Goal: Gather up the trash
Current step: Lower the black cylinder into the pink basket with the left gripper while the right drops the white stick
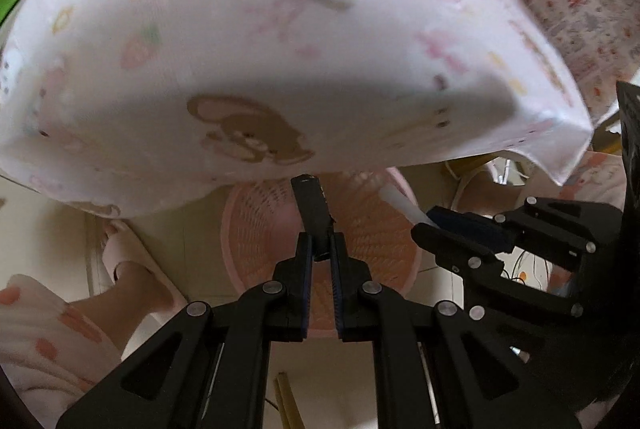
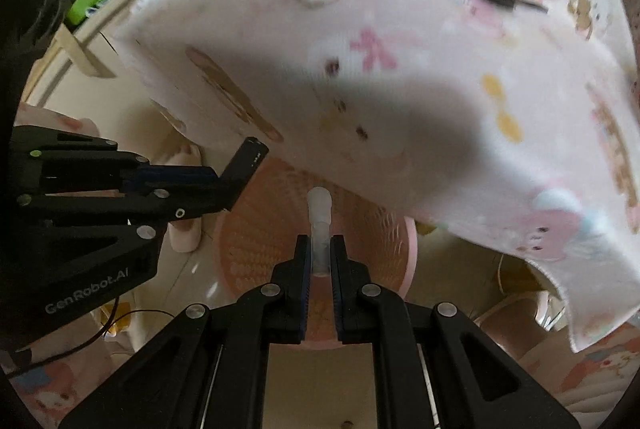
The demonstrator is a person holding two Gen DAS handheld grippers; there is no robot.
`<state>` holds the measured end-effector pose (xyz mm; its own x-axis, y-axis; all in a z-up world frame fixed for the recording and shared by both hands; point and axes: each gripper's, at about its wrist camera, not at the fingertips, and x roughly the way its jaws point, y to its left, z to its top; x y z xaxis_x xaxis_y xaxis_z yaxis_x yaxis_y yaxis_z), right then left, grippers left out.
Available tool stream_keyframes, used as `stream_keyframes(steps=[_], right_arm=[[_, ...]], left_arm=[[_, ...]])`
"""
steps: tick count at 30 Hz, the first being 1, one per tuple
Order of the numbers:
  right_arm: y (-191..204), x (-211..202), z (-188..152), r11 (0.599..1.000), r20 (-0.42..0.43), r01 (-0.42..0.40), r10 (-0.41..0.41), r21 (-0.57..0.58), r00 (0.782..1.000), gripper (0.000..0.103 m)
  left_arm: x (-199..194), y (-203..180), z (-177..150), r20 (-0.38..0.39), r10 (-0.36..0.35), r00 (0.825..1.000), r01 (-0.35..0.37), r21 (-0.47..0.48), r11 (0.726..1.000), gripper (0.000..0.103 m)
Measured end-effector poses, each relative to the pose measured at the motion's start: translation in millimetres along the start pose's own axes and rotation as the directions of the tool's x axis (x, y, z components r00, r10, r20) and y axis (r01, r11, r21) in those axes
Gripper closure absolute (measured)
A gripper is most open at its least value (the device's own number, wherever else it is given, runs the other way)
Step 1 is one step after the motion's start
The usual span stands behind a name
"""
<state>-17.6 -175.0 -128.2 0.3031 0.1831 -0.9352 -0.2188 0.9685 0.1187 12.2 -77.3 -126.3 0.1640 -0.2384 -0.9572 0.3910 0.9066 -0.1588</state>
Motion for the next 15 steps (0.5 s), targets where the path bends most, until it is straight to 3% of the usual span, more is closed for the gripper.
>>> stream_keyframes(steps=[5,15], right_arm=[[2,28,-2,0.999,-0.065,0.032,-0.032,-0.007,0.997,0.092],[0,66,-9,0.998,-0.178,0.061,-0.060,-0.002,0.982,0.092]], left_arm=[[30,8,0,-0.088,0.024,0.996,-0.027,-0.029,0.999,0.094],[65,12,-8,-0.194,0.068,0.979,-0.078,-0.044,0.996,0.093]])
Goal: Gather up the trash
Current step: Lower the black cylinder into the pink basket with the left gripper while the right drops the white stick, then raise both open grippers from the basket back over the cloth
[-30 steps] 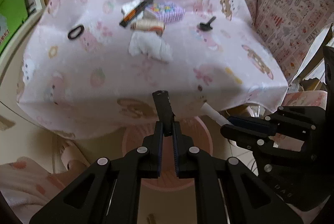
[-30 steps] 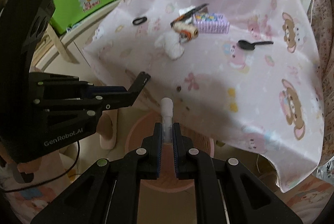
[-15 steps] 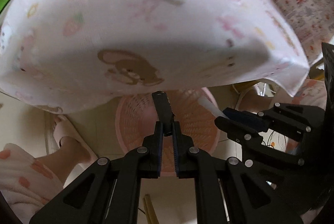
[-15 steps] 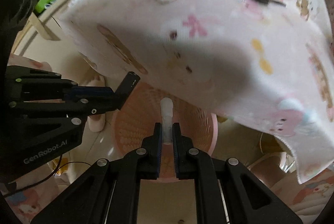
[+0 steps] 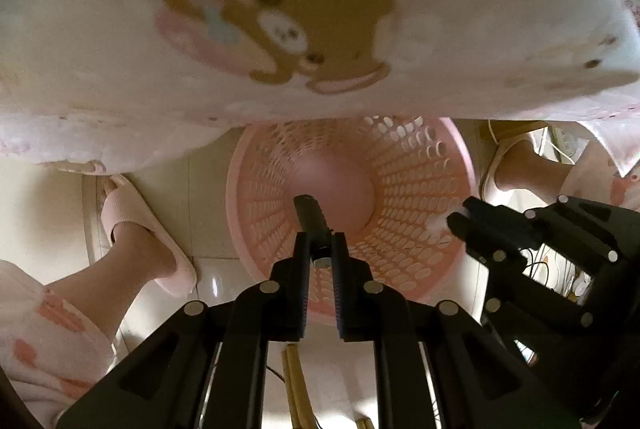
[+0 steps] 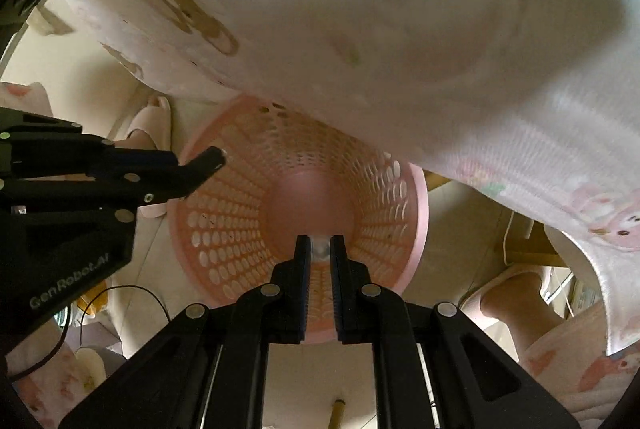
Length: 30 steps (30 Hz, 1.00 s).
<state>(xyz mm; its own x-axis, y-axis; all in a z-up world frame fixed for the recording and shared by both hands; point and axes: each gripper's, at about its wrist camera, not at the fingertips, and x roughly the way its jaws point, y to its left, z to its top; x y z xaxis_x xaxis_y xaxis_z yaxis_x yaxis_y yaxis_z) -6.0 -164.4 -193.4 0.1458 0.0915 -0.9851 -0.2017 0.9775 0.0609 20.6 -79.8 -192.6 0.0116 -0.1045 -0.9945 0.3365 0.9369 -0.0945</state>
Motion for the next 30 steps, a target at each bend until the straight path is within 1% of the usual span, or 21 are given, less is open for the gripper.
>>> stream_keyframes(steps=[4,7,9,13,15,16,17,20,21,23,28,30], right_arm=[[-1,6,0,1.000,-0.016,0.003,-0.003,0.004,1.000,0.092],[-1,9,3,1.000,-0.022,0.006,-0.006,0.004,1.000,0.092],[-1,11,4,1.000,-0.025,0.011,-0.011,0.005,1.000,0.092],[-3,16,6,1.000,-0.043,0.026,-0.025,0.017,0.999,0.091],[-6,12,6,0.999,-0.046,0.027,-0.026,0.025,0.999,0.087],[-6,10,6,0.999,-0.042,0.028,-0.027,0.027,0.999,0.082],[-6,7,6,0.999,-0.030,0.030,-0.029,0.029,0.999,0.077],[-6,-6,6,0.999,0.018,0.043,-0.044,0.023,0.999,0.067],[-6,-11,7,0.999,0.036,0.048,-0.049,0.021,0.998,0.065],[-7,-24,7,0.998,0.070,0.051,-0.053,0.024,0.996,0.057],[-9,-57,6,0.998,0.178,0.061,-0.065,0.027,0.982,0.050],[-10,-67,4,0.997,0.216,0.072,-0.075,0.025,0.973,0.047]], left_arm=[[6,1,0,-0.021,-0.004,1.000,0.004,-0.007,1.000,0.093],[6,4,1,-0.022,-0.002,1.000,0.002,-0.014,1.000,0.087],[6,6,1,-0.021,0.003,1.000,-0.003,-0.018,1.000,0.080],[3,11,2,-0.015,0.011,1.000,-0.011,-0.035,0.999,0.073],[-1,12,2,-0.001,0.015,1.000,-0.015,-0.040,0.999,0.067],[-4,12,2,0.009,0.016,1.000,-0.016,-0.040,0.999,0.066],[-9,12,2,0.024,0.019,1.000,-0.018,-0.041,0.999,0.064],[-22,14,3,0.075,0.039,0.996,-0.036,-0.045,0.998,0.063],[-27,15,3,0.097,0.047,0.994,-0.042,-0.050,0.998,0.062],[-39,18,2,0.145,0.051,0.988,-0.043,-0.061,0.997,0.060],[-68,23,4,0.260,0.065,0.963,-0.043,-0.089,0.995,0.057],[-78,24,4,0.302,0.080,0.950,-0.055,-0.091,0.994,0.057]])
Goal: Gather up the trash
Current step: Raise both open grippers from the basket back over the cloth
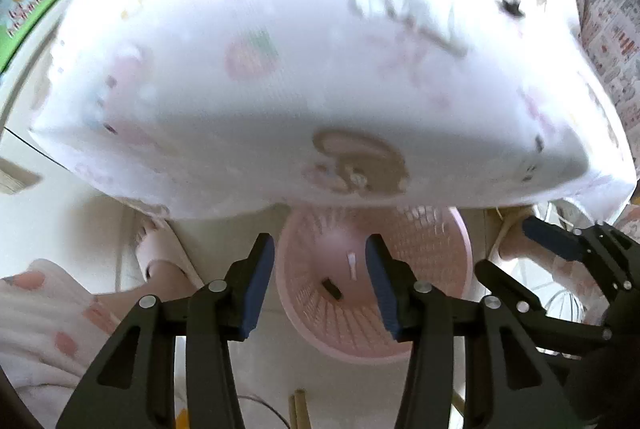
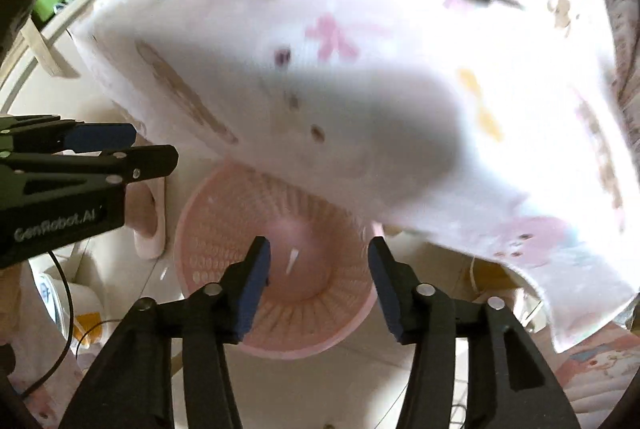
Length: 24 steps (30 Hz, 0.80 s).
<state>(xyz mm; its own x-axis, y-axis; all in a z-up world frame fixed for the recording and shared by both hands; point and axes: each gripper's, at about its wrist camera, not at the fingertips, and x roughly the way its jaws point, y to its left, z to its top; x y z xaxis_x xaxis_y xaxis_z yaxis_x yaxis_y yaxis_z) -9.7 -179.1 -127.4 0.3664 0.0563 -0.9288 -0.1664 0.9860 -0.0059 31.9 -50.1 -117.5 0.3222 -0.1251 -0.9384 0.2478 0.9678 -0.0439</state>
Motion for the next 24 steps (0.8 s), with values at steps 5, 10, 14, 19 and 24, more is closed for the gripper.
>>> stream_keyframes(steps=[5,10,14,19,24], right_arm=[[-5,-23,3,1.000,0.077,0.015,-0.015,0.000,0.997,0.046],[-15,-46,7,0.999,0.154,-0.003,-0.003,0.037,0.988,0.046],[-23,-68,3,0.999,0.228,-0.001,-0.010,0.052,0.974,0.045],[-19,-93,4,0.998,0.331,0.019,-0.037,0.057,0.943,0.038],[-21,-110,10,0.997,0.404,0.024,-0.053,0.076,0.913,0.035]], left_arm=[[-21,-2,3,0.090,0.020,0.996,-0.021,0.015,1.000,0.055],[-42,-7,3,0.191,0.039,0.981,-0.046,0.032,0.998,0.050],[-58,-8,4,0.271,0.054,0.961,-0.065,0.032,0.997,0.043],[-75,-6,6,0.353,0.068,0.933,-0.083,0.027,0.996,0.037],[-89,-6,12,0.406,0.079,0.910,-0.095,0.019,0.995,0.026]])
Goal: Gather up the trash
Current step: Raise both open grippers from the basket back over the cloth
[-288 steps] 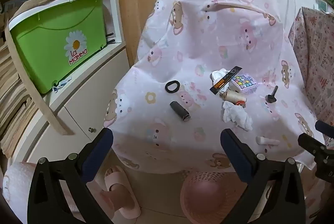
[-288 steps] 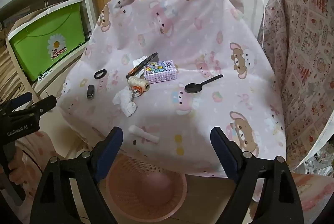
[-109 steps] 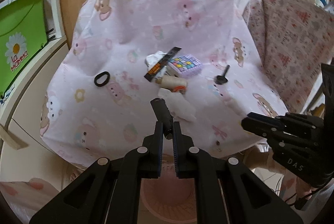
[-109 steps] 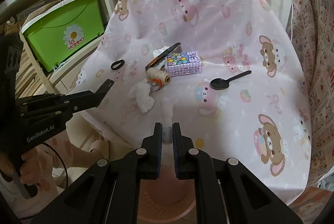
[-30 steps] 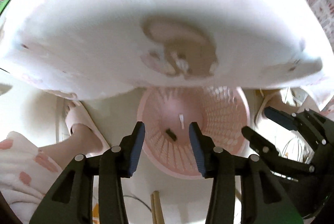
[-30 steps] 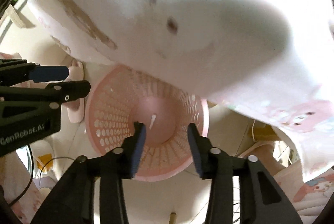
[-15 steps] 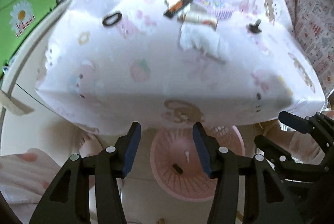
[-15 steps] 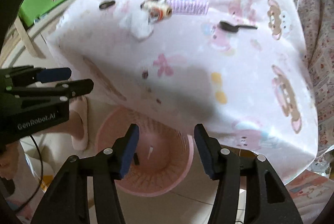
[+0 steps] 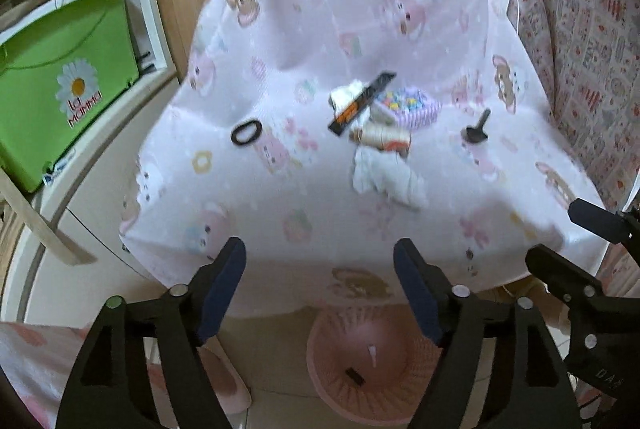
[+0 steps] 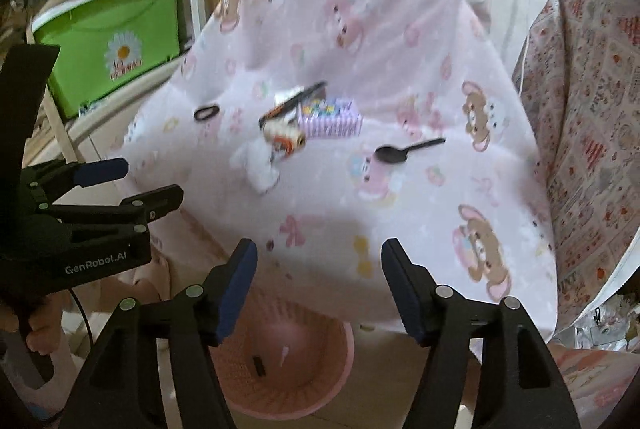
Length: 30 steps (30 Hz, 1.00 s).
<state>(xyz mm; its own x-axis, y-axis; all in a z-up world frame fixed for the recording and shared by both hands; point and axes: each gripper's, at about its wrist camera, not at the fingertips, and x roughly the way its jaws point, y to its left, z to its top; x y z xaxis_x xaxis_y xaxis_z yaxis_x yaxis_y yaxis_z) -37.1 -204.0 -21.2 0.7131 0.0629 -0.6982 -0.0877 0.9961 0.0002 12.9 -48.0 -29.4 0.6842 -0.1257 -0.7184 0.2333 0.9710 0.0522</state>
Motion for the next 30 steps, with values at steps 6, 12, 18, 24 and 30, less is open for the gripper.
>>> stream_keyframes(steps=[6,12,18,24,30], right_arm=[[-17,-7,34,1.000,0.060,0.024,-0.024,0.008,0.998,0.035],[-34,-17,84,0.998,0.168,0.067,-0.064,-0.011,0.984,0.030],[-48,-18,109,0.995,0.235,0.100,-0.098,0.005,0.967,0.028],[-63,4,93,0.993,0.188,0.108,-0.117,0.054,0.975,0.027],[-74,26,76,0.988,0.117,0.139,-0.146,0.064,0.982,0.027]], left_arm=[[-8,7,36,0.054,0.009,0.999,-0.009,0.001,1.000,0.021],[-18,18,89,0.144,0.019,0.989,-0.018,-0.007,1.000,0.012],[-12,32,118,0.186,0.035,0.982,-0.024,-0.064,0.998,0.007],[18,41,100,0.112,0.033,0.993,-0.022,-0.104,0.994,0.007],[41,45,78,0.032,0.036,0.999,-0.033,-0.102,0.994,0.007]])
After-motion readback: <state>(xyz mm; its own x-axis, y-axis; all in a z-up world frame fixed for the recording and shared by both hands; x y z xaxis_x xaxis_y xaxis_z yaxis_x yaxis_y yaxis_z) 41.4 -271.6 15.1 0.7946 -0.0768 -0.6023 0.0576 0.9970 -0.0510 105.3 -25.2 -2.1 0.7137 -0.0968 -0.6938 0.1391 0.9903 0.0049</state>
